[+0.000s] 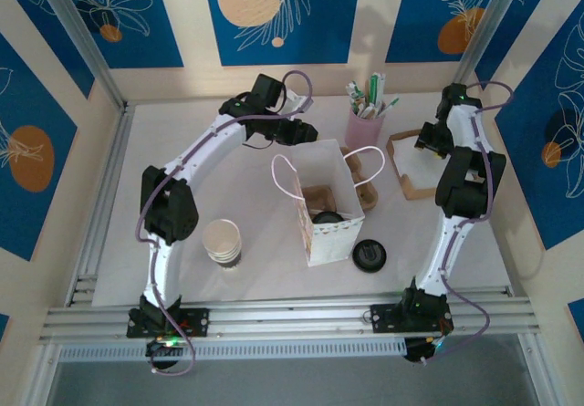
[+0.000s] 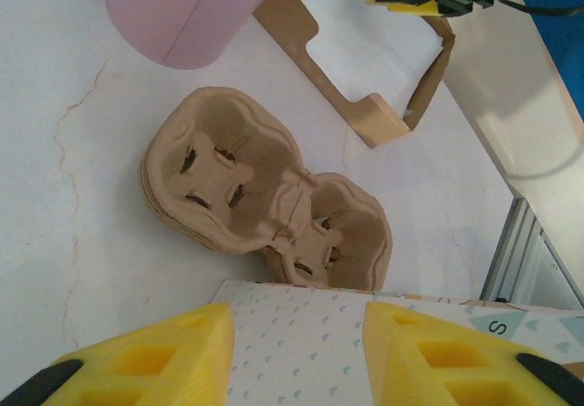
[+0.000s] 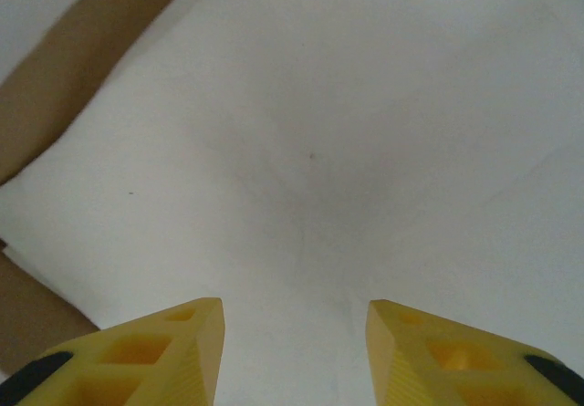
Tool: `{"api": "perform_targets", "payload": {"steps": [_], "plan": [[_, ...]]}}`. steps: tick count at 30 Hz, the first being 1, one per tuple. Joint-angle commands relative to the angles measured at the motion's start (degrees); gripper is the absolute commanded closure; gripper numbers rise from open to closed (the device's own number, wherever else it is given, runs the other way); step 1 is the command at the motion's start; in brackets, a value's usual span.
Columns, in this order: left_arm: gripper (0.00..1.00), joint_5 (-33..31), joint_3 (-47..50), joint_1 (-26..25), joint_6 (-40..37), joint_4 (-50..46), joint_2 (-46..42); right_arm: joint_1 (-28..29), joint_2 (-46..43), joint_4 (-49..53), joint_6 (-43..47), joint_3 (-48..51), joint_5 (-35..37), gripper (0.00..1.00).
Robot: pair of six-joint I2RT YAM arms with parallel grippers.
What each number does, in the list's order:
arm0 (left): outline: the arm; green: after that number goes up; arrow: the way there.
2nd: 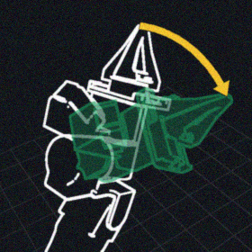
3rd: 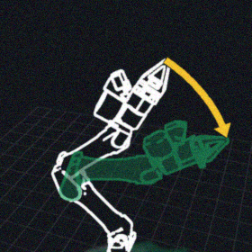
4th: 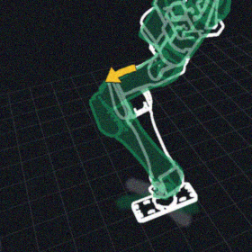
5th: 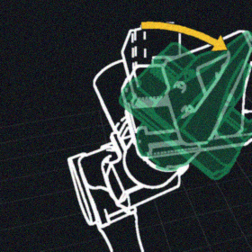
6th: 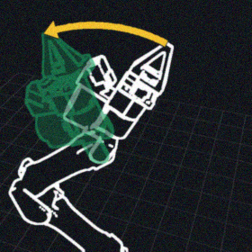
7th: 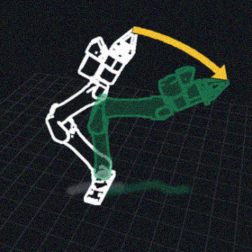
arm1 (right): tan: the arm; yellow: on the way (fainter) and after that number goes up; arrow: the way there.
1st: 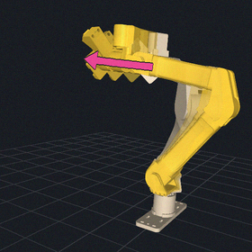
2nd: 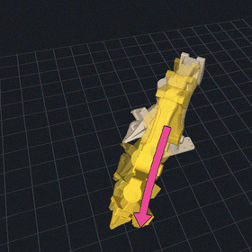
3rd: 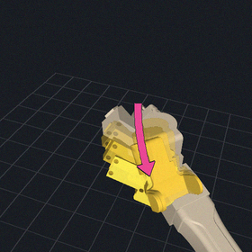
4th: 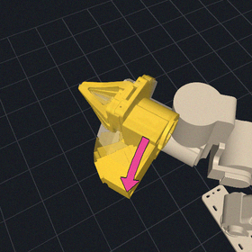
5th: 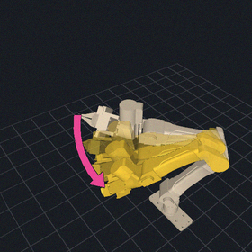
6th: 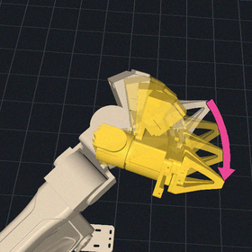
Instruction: Pack the takeout coffee
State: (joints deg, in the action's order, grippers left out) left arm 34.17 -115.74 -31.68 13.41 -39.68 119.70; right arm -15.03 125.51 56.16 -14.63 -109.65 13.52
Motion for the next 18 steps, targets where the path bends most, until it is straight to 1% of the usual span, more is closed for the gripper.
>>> {"api": "perform_targets", "payload": {"steps": [1, 11, 14, 18], "plan": [[0.57, 1.3, 0.6, -0.4, 0.1, 1.1, -3.2, -0.3, 1.5, 2.2, 1.2, -1.1, -0.9, 0.53], [0.57, 1.1, 0.9, -0.4, -0.2, 1.4, -3.2, -0.2, 4.3, 3.0, 1.1, -1.4, -0.8, 0.54], [0.57, 1.0, 1.0, -0.3, -0.2, 1.4, -3.3, -0.1, 4.7, 2.8, 1.2, -1.5, -0.9, 0.58], [0.57, 1.0, 1.1, -0.4, -0.3, 1.3, -3.3, -0.2, 5.0, 2.5, 1.2, -1.6, -1.0, 0.61]]}}
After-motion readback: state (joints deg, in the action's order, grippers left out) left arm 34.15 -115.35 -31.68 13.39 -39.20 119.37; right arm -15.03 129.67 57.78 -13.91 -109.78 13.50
